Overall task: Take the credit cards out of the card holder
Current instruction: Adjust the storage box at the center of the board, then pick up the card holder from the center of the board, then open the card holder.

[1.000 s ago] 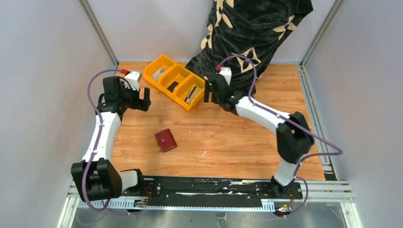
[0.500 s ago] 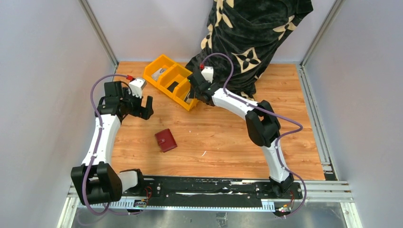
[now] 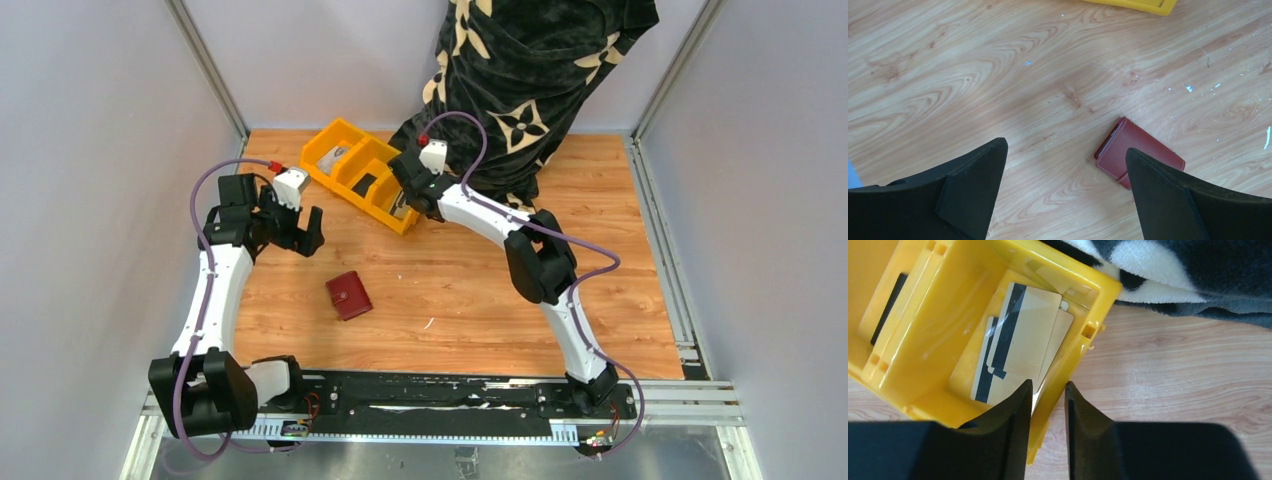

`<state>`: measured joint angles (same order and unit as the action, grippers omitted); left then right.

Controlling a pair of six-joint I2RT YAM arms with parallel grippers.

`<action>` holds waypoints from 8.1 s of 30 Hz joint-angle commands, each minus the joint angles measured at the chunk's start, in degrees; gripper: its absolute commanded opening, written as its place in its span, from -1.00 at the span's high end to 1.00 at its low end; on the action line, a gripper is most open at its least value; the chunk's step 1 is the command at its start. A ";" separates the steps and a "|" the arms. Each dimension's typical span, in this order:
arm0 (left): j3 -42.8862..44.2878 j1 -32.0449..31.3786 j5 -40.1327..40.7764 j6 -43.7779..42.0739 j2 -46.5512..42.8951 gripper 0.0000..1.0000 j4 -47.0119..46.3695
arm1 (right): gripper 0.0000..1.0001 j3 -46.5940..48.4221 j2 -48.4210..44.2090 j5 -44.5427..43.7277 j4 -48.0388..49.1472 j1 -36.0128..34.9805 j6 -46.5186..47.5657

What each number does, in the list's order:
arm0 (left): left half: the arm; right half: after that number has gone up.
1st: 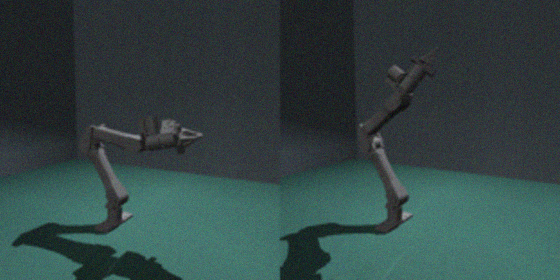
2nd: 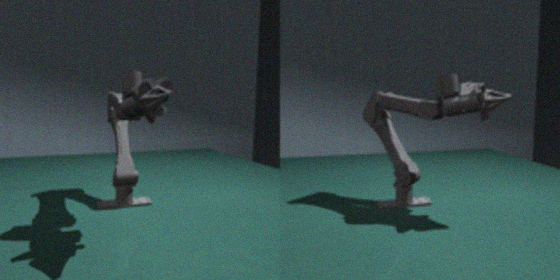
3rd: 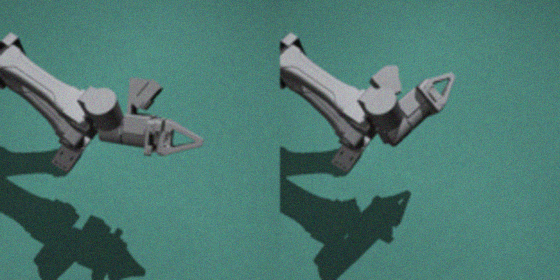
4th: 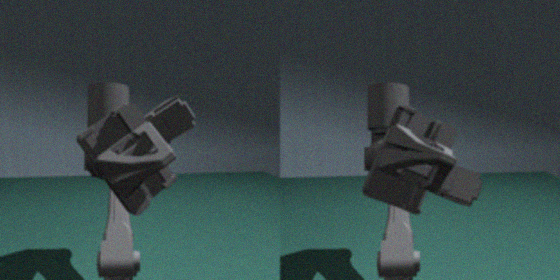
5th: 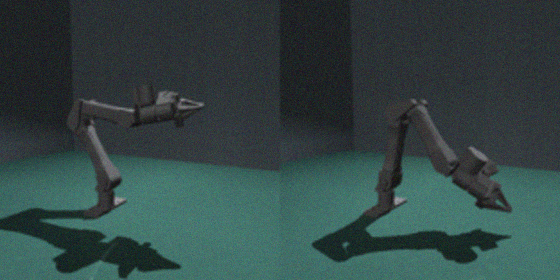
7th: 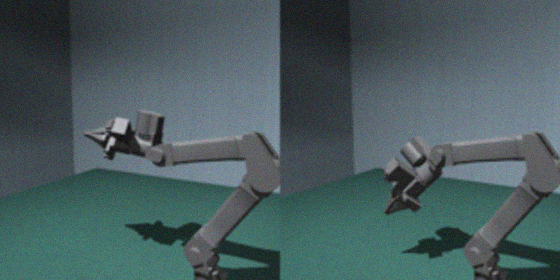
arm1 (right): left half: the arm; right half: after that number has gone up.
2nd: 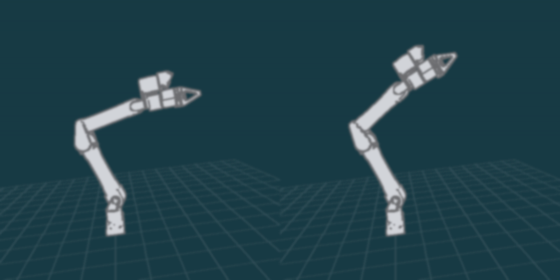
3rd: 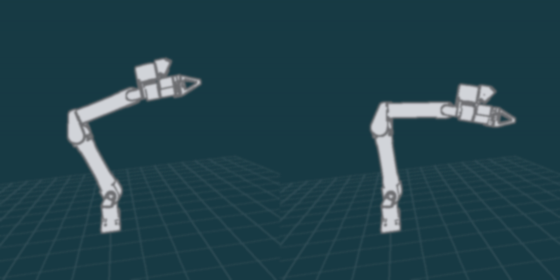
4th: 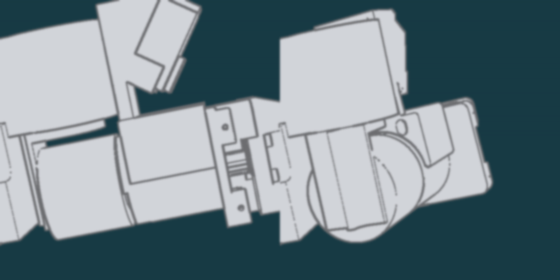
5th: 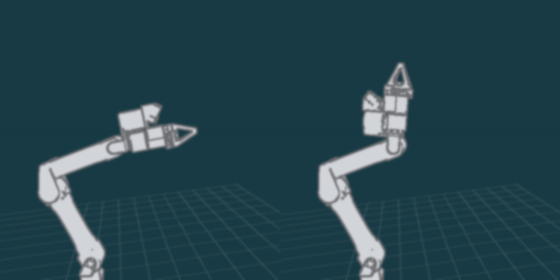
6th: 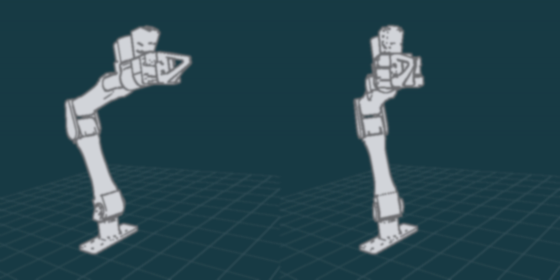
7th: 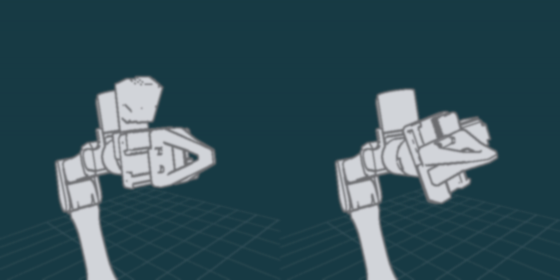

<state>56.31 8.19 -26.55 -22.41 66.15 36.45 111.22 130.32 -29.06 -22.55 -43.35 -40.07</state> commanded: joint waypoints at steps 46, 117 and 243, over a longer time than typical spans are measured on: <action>-0.71 -0.03 -3.51 -6.87 -4.50 -1.00 10.57 | -0.39 -58.37 -48.75 3.60 15.36 11.89 19.34; 4.73 7.01 -2.22 1.08 -8.97 -1.00 12.80 | -0.37 -26.60 -7.85 20.55 11.87 -26.08 20.86; 10.60 6.93 -53.72 27.86 -20.74 -0.92 12.85 | 1.00 -28.18 -39.81 90.99 28.24 -7.37 11.59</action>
<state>67.75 15.07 -76.64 4.51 45.76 48.51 74.02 91.11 55.79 24.23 -50.54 -41.36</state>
